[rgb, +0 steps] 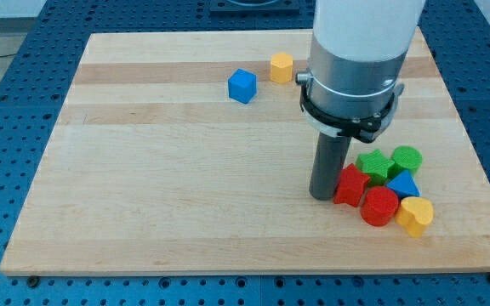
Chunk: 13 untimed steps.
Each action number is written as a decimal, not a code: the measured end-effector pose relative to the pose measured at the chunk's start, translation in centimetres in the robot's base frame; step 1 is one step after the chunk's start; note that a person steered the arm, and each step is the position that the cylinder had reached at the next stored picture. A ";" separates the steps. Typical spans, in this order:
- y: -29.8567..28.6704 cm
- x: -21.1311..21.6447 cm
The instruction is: Move the blue cube left to the red star
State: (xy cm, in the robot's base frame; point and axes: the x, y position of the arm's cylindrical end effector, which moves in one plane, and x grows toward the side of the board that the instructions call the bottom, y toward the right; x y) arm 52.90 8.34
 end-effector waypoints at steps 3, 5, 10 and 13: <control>-2.5 -0.6; -11.7 -8.7; -11.3 -17.5; -10.0 -20.1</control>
State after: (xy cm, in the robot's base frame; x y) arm 32.84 -1.63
